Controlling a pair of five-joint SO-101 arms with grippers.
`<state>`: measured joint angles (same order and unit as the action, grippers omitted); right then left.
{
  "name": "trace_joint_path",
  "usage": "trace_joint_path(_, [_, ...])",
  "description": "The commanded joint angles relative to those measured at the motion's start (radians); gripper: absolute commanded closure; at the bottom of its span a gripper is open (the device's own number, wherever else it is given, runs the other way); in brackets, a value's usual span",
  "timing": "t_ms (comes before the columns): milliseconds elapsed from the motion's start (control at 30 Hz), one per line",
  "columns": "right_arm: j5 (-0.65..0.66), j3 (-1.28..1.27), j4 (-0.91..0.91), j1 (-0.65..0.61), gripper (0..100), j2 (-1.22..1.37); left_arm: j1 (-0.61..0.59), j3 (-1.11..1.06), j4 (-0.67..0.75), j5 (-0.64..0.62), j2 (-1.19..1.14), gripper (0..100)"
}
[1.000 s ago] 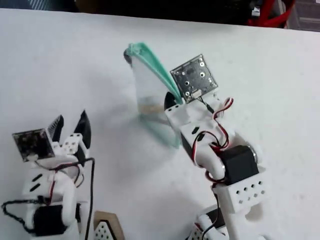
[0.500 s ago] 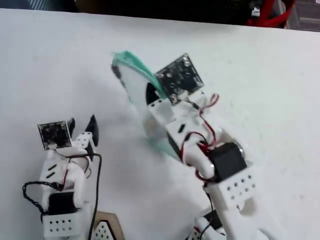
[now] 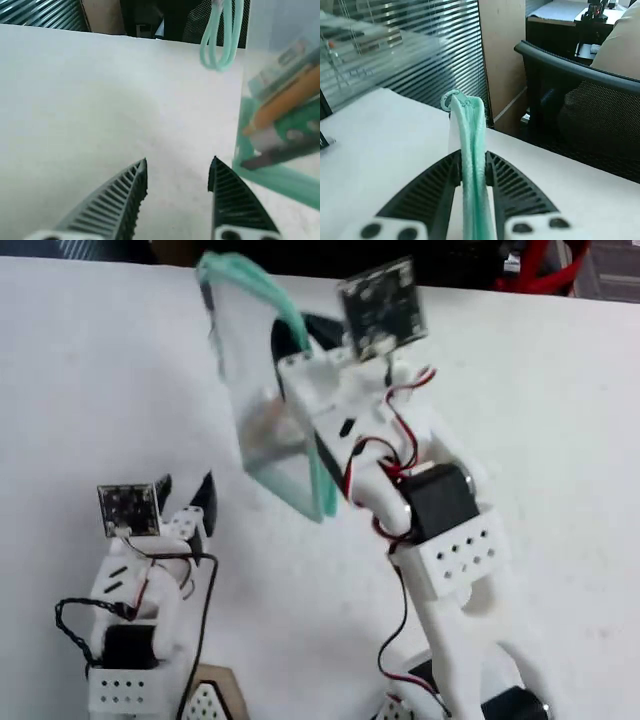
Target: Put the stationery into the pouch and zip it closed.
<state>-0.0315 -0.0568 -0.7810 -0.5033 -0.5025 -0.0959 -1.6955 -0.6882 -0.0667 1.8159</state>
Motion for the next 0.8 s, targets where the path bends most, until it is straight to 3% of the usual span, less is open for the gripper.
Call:
trace_joint_path(0, [-0.110,0.123,-0.004,0.015,98.0,0.024,0.010,0.003,0.000,0.012,0.004,80])
trace_joint_path(167, [-0.238,0.123,0.039,0.016,98.0,0.116,0.010,0.003,0.000,0.012,0.004,80])
trace_joint_path(367, [-0.256,0.123,0.099,0.028,98.0,0.208,0.007,0.003,0.000,0.012,0.004,80])
trace_joint_path(767, [-0.252,-0.087,0.093,0.386,97.9,0.341,0.012,0.003,0.000,0.012,0.004,80])
